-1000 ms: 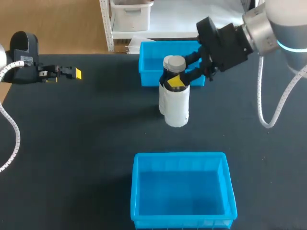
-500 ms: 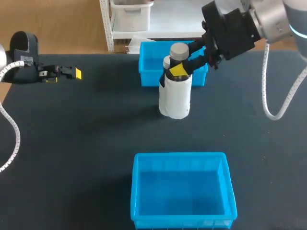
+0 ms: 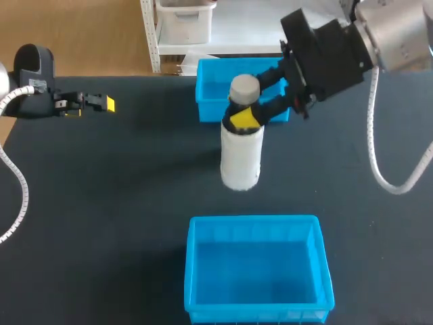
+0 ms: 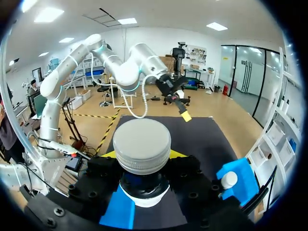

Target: Pick up the bottle, and place it in the far bin if it is heavy, or in the near bin if it is light.

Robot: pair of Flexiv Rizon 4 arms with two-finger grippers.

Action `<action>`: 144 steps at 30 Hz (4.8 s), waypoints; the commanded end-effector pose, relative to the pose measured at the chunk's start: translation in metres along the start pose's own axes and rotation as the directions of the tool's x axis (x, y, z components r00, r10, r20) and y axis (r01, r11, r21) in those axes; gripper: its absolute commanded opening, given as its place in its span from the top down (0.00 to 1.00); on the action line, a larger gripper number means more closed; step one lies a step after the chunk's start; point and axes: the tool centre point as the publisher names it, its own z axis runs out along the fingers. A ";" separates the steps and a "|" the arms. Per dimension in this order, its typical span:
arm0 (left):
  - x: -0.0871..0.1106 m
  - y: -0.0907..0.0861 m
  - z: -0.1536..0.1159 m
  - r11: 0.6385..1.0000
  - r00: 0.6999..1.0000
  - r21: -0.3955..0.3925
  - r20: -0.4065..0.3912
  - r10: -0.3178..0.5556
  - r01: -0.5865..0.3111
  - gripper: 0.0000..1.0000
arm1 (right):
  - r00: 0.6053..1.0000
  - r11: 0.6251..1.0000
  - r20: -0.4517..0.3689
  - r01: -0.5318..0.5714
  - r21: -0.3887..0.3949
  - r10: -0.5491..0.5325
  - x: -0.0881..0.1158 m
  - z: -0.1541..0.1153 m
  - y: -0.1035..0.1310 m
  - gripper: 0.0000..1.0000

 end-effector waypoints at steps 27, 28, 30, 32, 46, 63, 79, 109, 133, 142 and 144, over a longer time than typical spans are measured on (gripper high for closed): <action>0.000 0.000 0.000 1.000 1.000 0.000 0.000 0.000 0.000 0.00 | 0.999 0.994 0.011 0.037 -0.103 -0.036 0.052 0.063 0.096 1.00; 0.000 0.000 0.000 1.000 1.000 0.000 0.000 0.000 0.000 0.00 | 0.999 0.994 0.012 0.039 -0.106 -0.038 0.053 0.065 0.096 1.00; 0.000 0.000 0.000 1.000 1.000 0.000 0.000 0.000 0.000 0.00 | 0.999 0.993 0.007 0.042 -0.110 -0.041 0.056 0.070 0.095 1.00; 0.000 0.000 0.000 1.000 1.000 0.000 0.000 0.000 0.000 0.00 | 0.999 0.993 0.003 0.042 -0.112 -0.042 0.059 0.073 0.095 1.00; 0.000 0.000 0.000 1.000 1.000 0.000 0.000 0.000 0.000 0.00 | 1.000 0.993 0.004 0.014 -0.116 -0.013 0.082 0.084 0.088 1.00; 0.000 0.000 0.000 1.000 1.000 0.000 0.000 0.000 0.000 0.00 | 1.000 0.992 -0.020 -0.002 -0.129 -0.001 0.098 0.094 0.088 1.00; 0.000 0.000 0.000 1.000 1.000 0.000 0.000 0.000 0.000 0.00 | 0.999 0.991 -0.037 -0.024 -0.133 0.019 0.102 0.093 0.087 0.00; 0.000 0.000 0.000 1.000 1.000 0.000 0.000 0.000 0.000 0.00 | 0.985 0.988 -0.105 -0.127 0.092 0.136 0.152 -0.056 -0.039 0.00; 0.000 0.000 0.000 1.000 1.000 0.000 0.000 0.000 0.000 0.00 | 0.996 0.997 -0.068 -0.055 0.047 0.058 0.151 -0.024 -0.187 0.00; 0.000 0.000 0.000 1.000 1.000 0.000 0.000 0.000 0.000 0.00 | 0.998 0.998 -0.034 -0.057 0.027 0.058 0.150 0.002 -0.207 0.00; 0.000 0.000 0.000 1.000 1.000 0.000 0.000 0.000 0.000 0.00 | 0.998 0.998 -0.030 -0.061 0.023 0.062 0.151 0.006 -0.209 0.00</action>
